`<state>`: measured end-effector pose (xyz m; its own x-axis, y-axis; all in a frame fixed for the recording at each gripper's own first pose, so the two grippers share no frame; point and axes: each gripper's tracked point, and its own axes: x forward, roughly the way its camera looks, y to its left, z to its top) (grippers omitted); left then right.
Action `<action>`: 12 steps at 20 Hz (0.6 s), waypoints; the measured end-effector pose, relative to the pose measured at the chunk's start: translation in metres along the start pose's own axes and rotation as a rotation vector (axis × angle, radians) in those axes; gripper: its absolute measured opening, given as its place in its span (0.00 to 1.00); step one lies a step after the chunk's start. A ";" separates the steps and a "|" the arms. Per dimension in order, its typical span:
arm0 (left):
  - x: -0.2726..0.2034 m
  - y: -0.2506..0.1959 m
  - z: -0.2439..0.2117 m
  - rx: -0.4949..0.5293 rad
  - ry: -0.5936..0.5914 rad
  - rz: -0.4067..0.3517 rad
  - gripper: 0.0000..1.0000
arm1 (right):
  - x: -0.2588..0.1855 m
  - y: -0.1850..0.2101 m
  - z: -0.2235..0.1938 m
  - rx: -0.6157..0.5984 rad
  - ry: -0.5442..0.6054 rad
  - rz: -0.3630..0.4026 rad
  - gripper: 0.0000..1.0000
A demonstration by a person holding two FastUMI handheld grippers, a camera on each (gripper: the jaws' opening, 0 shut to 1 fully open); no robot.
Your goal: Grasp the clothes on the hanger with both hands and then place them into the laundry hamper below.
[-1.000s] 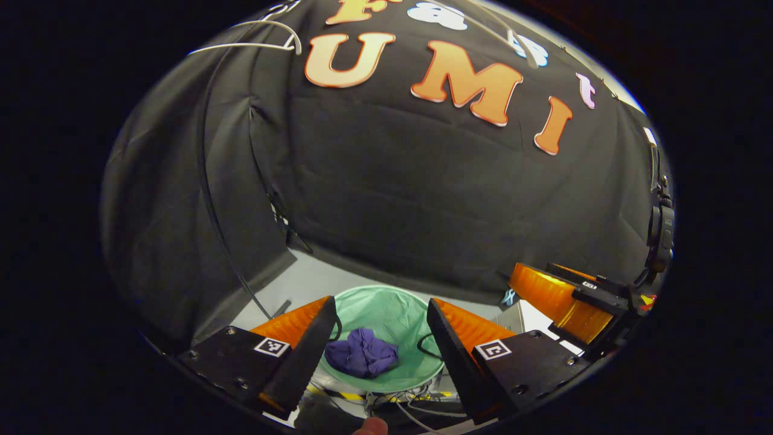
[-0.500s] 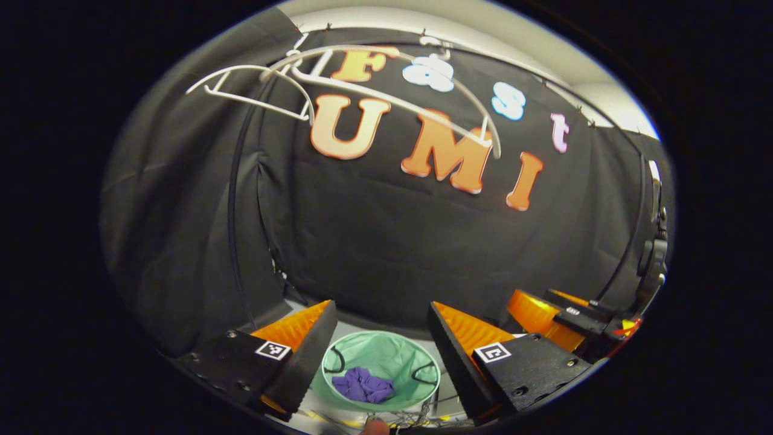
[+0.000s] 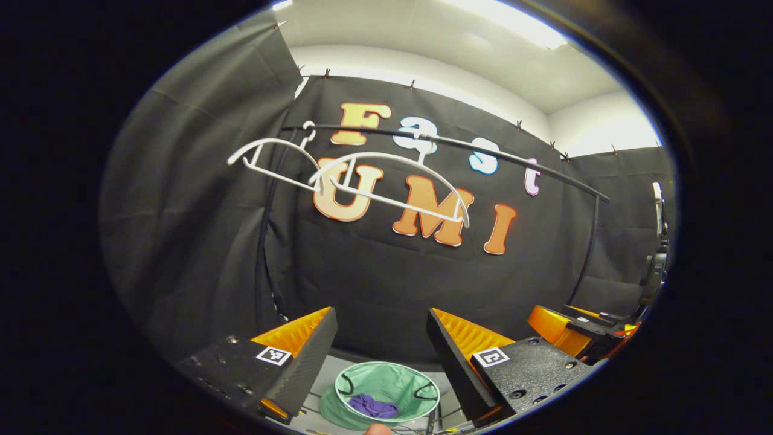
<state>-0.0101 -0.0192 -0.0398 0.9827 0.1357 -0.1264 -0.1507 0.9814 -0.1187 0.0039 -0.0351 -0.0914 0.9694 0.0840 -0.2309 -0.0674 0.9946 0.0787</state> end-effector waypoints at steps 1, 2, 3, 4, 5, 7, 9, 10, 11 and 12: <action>-0.007 0.004 0.003 0.004 -0.015 0.005 0.93 | -0.008 -0.001 0.001 0.003 -0.009 -0.004 0.88; -0.013 0.005 0.006 0.003 -0.031 0.009 0.92 | -0.015 -0.003 0.002 0.005 -0.014 -0.006 0.88; -0.019 0.005 0.010 0.003 -0.047 0.011 0.90 | -0.024 -0.006 0.002 0.007 -0.022 -0.012 0.88; -0.025 0.006 0.013 0.005 -0.062 0.015 0.90 | -0.031 -0.011 0.003 0.009 -0.033 -0.021 1.00; -0.031 0.007 0.015 0.010 -0.075 0.021 0.90 | -0.035 -0.013 0.004 0.009 -0.042 -0.021 0.88; -0.042 0.007 0.022 0.015 -0.106 0.030 0.90 | -0.043 -0.012 0.006 0.010 -0.050 -0.009 0.88; -0.051 0.010 0.027 0.013 -0.134 0.042 0.93 | -0.046 -0.013 0.007 0.008 -0.055 -0.010 0.88; -0.054 0.010 0.028 0.015 -0.139 0.047 0.95 | -0.049 -0.012 0.006 0.007 -0.053 -0.001 0.88; -0.057 0.012 0.028 0.020 -0.139 0.056 0.95 | -0.051 -0.008 0.005 0.004 -0.048 0.011 0.88; -0.060 0.013 0.030 0.023 -0.144 0.064 0.94 | -0.053 -0.005 0.004 0.002 -0.048 0.022 0.88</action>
<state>-0.0679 -0.0102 -0.0047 0.9767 0.2144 0.0102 -0.2126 0.9728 -0.0917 -0.0461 -0.0445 -0.0756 0.9779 0.1029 -0.1818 -0.0886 0.9924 0.0852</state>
